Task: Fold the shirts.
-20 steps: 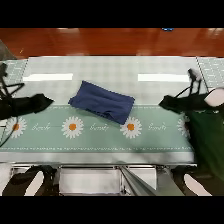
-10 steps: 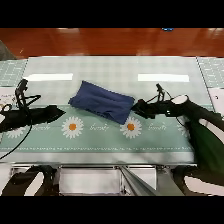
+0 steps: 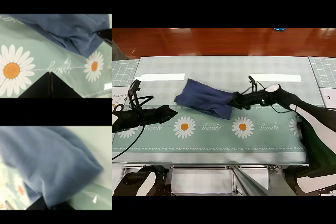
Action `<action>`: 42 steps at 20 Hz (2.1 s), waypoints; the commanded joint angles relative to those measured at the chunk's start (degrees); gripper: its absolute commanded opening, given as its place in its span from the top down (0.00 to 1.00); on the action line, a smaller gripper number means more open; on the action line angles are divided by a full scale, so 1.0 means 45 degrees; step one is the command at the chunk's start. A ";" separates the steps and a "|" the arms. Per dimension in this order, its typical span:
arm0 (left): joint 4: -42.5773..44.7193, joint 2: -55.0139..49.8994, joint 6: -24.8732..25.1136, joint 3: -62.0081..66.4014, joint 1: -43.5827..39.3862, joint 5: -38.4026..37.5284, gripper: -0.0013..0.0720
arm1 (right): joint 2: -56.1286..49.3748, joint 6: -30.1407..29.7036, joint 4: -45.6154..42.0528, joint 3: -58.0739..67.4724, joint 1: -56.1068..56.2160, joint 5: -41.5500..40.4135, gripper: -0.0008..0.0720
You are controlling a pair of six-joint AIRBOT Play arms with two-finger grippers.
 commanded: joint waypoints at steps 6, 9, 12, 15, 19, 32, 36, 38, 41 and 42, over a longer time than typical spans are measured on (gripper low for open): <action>0.0000 -0.0005 0.0010 -0.0010 -0.0010 0.0287 0.95 | 0.0155 0.2429 -0.5270 0.7072 0.0073 0.4221 0.96; -0.0005 -0.0005 0.0010 -0.0010 -0.0010 0.0287 0.95 | 0.1054 0.3075 -0.6727 0.8684 -0.1093 0.5615 0.96; -0.0005 -0.0005 0.0010 -0.0010 -0.0010 0.0301 0.95 | 0.2132 0.3604 -0.6849 0.9428 -0.2880 0.6781 0.96; -0.0005 0.0039 0.0005 -0.0005 -0.0010 0.1219 0.95 | 0.3449 0.4231 -0.6863 0.9500 -0.5022 0.7669 0.96; -0.0340 0.0044 0.0010 -0.0005 -0.0010 0.2807 0.95 | 0.5027 0.4750 -0.6858 0.9500 -0.8563 0.9160 0.96; -0.1093 -0.0005 0.0019 -0.0005 -0.0010 0.5591 0.95 | 0.8689 0.4357 -1.1094 0.5377 -1.6864 1.2483 0.96; -0.1093 -0.0010 0.0058 -0.0005 -0.0015 0.6115 0.95 | 1.0375 0.5100 -1.6048 0.1753 -1.7753 1.2488 0.95; -0.1093 -0.0097 0.0063 -0.0005 -0.0010 0.6203 0.95 | 1.0744 0.5231 -1.6956 0.0646 -1.7830 1.2497 0.92; -0.1093 -0.0602 0.0311 -0.0005 -0.0015 0.6659 0.95 | 1.0841 0.5600 -1.7612 -0.0170 -1.7826 1.2517 0.42; -0.1093 -0.0899 0.0680 0.0053 -0.0010 0.7363 0.95 | 1.0749 0.5586 -1.7617 -0.0160 -1.7796 1.2517 0.42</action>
